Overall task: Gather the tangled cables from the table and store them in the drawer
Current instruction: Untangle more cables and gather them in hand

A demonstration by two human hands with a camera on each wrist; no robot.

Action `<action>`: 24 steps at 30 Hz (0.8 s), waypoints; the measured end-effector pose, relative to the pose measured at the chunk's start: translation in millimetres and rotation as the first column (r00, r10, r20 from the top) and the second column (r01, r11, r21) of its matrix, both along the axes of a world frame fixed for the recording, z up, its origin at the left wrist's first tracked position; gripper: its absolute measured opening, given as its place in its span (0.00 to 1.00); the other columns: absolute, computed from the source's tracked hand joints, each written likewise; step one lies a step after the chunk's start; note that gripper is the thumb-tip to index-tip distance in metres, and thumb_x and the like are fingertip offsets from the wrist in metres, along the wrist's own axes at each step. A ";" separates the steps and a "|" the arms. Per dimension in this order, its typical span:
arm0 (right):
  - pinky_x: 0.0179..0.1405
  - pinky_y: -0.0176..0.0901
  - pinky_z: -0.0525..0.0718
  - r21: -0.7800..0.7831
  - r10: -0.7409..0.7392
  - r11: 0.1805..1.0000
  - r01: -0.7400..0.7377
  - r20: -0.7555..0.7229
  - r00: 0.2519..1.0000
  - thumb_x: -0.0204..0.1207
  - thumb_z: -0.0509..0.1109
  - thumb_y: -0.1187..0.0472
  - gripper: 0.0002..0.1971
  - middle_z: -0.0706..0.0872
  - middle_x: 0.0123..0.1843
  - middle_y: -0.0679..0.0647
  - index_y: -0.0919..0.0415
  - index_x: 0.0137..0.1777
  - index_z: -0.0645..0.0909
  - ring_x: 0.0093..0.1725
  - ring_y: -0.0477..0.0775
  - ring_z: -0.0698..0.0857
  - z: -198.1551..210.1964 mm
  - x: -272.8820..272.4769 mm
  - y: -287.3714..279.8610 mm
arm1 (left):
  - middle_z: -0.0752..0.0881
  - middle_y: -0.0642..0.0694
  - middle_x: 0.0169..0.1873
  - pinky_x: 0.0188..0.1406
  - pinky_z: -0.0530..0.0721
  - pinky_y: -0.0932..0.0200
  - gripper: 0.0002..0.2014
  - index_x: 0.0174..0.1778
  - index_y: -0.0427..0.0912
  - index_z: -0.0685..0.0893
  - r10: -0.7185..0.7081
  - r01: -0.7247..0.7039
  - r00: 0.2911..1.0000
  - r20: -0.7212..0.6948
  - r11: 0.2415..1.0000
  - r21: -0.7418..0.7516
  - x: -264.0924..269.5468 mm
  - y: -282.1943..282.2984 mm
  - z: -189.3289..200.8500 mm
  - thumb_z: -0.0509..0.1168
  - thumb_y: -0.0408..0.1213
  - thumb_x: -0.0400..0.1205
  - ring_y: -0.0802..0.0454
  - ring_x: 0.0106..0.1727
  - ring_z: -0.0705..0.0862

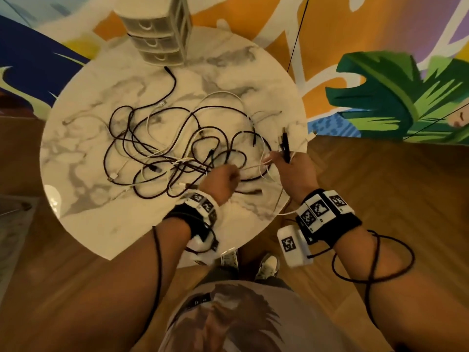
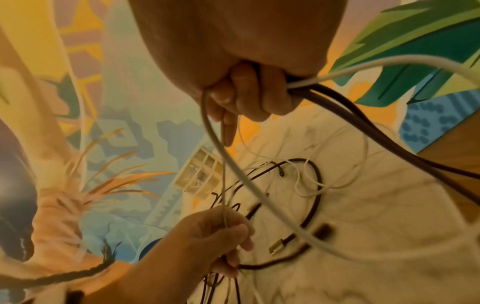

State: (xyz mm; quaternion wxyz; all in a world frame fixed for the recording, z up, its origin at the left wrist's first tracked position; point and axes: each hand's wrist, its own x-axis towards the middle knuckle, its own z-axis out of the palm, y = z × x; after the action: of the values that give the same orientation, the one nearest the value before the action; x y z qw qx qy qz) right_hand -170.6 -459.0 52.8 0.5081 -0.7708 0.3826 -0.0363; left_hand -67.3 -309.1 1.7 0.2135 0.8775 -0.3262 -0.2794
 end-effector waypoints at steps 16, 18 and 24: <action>0.18 0.33 0.63 0.173 -0.757 0.637 0.751 0.327 0.566 0.80 0.66 0.57 0.14 0.73 0.13 0.43 0.56 0.32 0.81 0.15 0.39 0.67 47.5 -32.7 -76.7 | 0.77 0.38 0.70 0.70 0.74 0.54 0.25 0.70 0.45 0.77 0.100 -0.117 0.989 0.111 0.981 0.158 93.9 58.3 -12.3 0.65 0.28 0.77 0.40 0.70 0.76; 0.18 0.32 0.66 0.186 -0.734 0.673 0.715 0.288 0.616 0.80 0.66 0.55 0.14 0.75 0.16 0.43 0.56 0.34 0.83 0.15 0.38 0.69 38.9 -29.9 -65.1 | 0.81 0.36 0.66 0.64 0.80 0.44 0.20 0.67 0.51 0.78 -0.128 0.091 0.976 0.178 0.975 0.205 86.3 53.6 -15.2 0.64 0.34 0.77 0.37 0.65 0.81; 0.17 0.35 0.67 0.253 -0.644 0.764 0.594 0.236 0.728 0.80 0.66 0.54 0.17 0.76 0.25 0.51 0.56 0.30 0.83 0.17 0.40 0.69 19.4 -28.4 -41.5 | 0.75 0.42 0.68 0.59 0.80 0.47 0.26 0.76 0.46 0.68 -0.334 0.215 0.924 0.184 0.856 0.471 48.5 12.0 2.1 0.60 0.47 0.81 0.39 0.66 0.77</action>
State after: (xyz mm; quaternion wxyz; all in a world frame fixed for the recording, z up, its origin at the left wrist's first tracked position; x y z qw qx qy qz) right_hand -199.0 -500.5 72.2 0.5799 -0.5397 0.5353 -0.2931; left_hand -18.8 -297.1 3.8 -0.0782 0.8755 -0.4019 -0.2566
